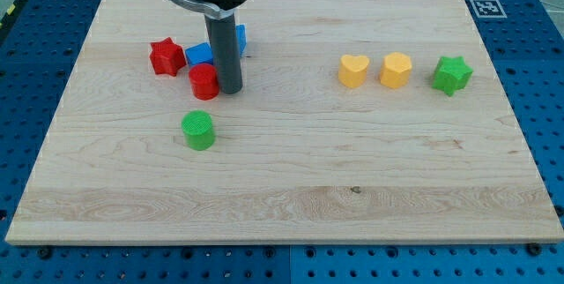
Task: Slightly move blue triangle into blue cube
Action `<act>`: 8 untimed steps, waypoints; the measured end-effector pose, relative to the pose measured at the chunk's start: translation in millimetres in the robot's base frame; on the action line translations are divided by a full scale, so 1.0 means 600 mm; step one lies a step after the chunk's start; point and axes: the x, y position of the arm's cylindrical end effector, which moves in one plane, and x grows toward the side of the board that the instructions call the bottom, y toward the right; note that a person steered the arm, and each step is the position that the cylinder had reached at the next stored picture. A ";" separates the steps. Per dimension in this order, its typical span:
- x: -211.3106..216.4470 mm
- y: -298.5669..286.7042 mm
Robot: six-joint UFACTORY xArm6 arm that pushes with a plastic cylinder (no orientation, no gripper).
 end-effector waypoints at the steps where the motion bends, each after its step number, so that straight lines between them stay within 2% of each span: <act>1: 0.002 -0.036; 2: 0.010 -0.122; 3: 0.010 -0.156; 4: -0.001 -0.047; 5: -0.002 0.107; 6: -0.025 0.200; 8: -0.150 0.203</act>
